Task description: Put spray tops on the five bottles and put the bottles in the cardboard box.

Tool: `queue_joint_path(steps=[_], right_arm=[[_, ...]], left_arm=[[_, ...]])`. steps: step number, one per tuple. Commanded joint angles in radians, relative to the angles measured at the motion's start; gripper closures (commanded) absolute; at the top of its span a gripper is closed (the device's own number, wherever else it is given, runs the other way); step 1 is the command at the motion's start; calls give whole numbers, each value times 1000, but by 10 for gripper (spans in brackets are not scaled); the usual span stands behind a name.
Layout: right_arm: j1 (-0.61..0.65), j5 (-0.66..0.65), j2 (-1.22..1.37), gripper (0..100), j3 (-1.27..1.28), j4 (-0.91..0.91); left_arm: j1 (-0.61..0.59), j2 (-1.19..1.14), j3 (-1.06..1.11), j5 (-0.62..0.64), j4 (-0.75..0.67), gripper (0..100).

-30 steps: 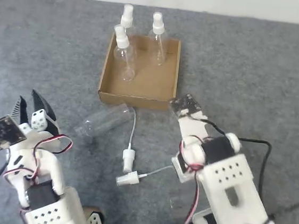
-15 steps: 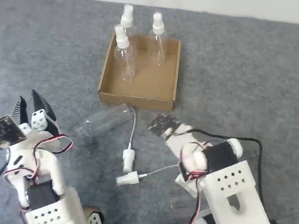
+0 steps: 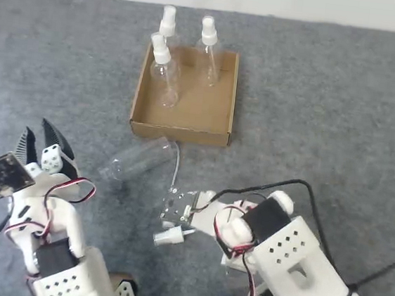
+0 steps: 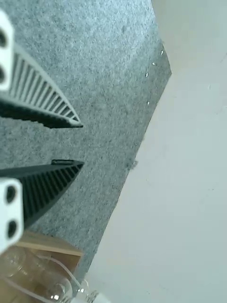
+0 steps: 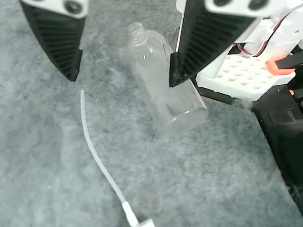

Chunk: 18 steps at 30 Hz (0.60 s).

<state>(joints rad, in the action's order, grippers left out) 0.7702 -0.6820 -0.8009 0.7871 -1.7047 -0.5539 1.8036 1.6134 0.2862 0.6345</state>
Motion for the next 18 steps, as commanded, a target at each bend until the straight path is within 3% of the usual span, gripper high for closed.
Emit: queue_joint_path(steps=[1, 10, 18], right_arm=[[44, -11, 82, 739, 3, -10], [170, -3, 268, 735, 5, 8], [183, -11, 268, 735, 127, 159]], left_arm=[[-6, 17, -10, -6, -3, 895], [-5, 17, -10, -6, -3, 895], [-5, 17, -10, -6, -3, 895]])
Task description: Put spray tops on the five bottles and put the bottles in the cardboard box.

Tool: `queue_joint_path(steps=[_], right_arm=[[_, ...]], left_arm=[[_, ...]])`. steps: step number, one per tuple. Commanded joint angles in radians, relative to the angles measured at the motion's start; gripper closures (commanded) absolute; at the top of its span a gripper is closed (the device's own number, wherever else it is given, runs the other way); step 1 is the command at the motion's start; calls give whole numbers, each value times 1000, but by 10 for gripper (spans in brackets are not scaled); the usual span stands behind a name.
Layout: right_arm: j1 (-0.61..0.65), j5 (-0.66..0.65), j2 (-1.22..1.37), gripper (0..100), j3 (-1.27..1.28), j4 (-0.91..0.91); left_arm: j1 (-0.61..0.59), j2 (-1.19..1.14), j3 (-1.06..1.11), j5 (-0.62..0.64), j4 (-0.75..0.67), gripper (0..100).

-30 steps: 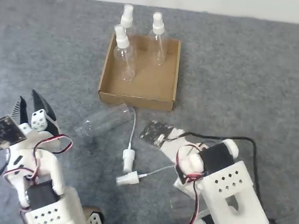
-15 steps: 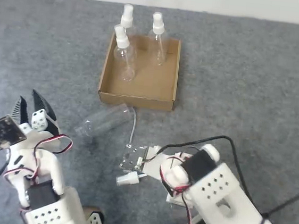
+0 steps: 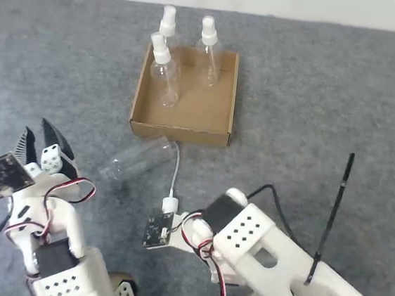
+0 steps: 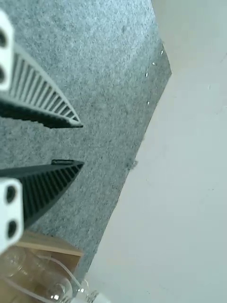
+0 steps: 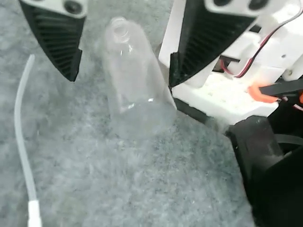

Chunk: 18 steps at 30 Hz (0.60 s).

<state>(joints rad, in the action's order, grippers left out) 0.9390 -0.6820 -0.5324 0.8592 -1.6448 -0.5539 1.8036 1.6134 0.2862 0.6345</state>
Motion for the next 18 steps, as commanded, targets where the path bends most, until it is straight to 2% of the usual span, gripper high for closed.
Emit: queue_joint_path(steps=[1, 7, 14, 18], right_arm=[[15, -11, -1, 735, 87, 134], [7, -11, -1, 738, 204, 265], [-84, -14, -2, 742, 207, 280], [-153, -14, -12, 833, 207, 283]], left_arm=[[-5, 17, -10, -6, -3, 895], [-5, 17, -10, -6, -3, 895], [-5, 17, -10, -6, -3, 894], [-5, 17, -10, -6, -3, 894]])
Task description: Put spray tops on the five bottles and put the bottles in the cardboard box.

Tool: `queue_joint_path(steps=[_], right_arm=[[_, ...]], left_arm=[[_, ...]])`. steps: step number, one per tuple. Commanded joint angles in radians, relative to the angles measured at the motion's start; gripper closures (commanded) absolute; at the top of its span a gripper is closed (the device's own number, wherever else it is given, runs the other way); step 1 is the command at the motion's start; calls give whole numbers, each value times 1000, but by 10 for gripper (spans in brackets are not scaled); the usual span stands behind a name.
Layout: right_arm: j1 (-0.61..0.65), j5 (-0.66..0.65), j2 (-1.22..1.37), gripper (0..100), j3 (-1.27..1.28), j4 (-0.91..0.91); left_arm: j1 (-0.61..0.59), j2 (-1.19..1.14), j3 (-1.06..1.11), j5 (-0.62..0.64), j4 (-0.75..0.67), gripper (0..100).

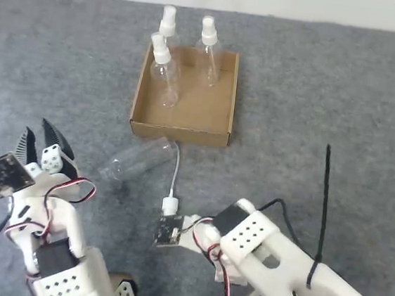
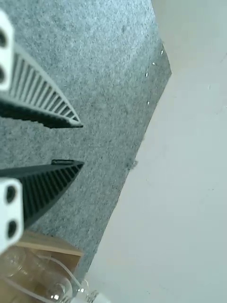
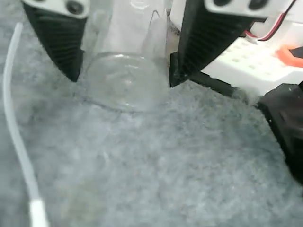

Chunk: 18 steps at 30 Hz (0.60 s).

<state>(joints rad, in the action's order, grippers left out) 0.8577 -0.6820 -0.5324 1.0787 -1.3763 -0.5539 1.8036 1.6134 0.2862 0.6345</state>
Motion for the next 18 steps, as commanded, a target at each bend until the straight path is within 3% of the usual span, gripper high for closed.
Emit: queue_joint_path(steps=[1, 10, 18], right_arm=[[-85, -14, -12, 856, -12, 24], [-243, -6, -13, 926, -109, 54], [-415, -3, -13, 922, -402, -94]], left_arm=[[-5, 17, -10, -6, -3, 894], [-5, 17, -10, -6, -3, 894], [-5, 17, -10, -6, -3, 894]])
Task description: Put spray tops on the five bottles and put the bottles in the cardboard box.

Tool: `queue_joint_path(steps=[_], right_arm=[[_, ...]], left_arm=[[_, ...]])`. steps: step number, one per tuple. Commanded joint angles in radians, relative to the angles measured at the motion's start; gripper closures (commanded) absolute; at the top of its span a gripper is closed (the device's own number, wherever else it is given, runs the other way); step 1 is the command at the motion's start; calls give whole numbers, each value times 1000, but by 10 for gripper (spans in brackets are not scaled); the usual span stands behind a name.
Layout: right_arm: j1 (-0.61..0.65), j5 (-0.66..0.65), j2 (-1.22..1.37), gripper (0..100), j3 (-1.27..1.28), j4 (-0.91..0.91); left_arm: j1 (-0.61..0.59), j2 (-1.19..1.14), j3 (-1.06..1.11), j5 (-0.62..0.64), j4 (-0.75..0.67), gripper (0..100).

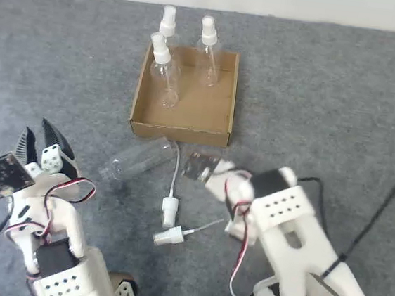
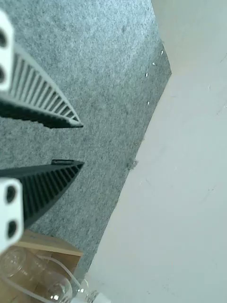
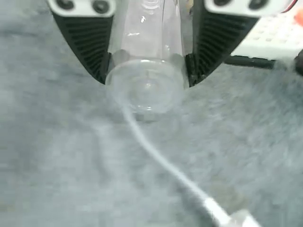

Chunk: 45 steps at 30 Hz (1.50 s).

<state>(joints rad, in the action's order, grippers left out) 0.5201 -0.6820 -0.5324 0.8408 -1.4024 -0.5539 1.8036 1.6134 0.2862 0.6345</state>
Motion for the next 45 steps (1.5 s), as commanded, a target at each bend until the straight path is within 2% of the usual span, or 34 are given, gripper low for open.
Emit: queue_joint_path(steps=[1, 4, 10, 16, 25, 29, 34, 40, 42, 45], right_arm=[[-93, -3, -13, 922, -189, -73], [-140, 61, -13, 924, -252, -65], [-153, 321, -13, 922, -351, -65], [-159, 647, -13, 922, -440, -64], [-160, 973, -4, 926, -446, 38], [-160, 1040, -2, 926, -446, 93], [-162, 1045, -2, 926, -428, 142], [-205, 1049, -4, 926, -298, 298], [-234, 1114, -1, 926, -252, 351], [-280, 1280, -12, 926, -213, 401]], left_arm=[[-5, 17, -10, -6, -3, 894], [-5, 17, -10, -6, -3, 894], [-5, 17, -10, -6, -3, 894], [-5, 17, -10, -6, -3, 894], [-5, 17, -10, -6, -3, 894], [-5, 17, -10, -6, -3, 894], [-5, 17, -10, -6, -3, 894], [-5, 17, -10, -6, -3, 894], [-5, 17, -10, -6, -3, 894], [-5, 17, -10, -6, -3, 894]])
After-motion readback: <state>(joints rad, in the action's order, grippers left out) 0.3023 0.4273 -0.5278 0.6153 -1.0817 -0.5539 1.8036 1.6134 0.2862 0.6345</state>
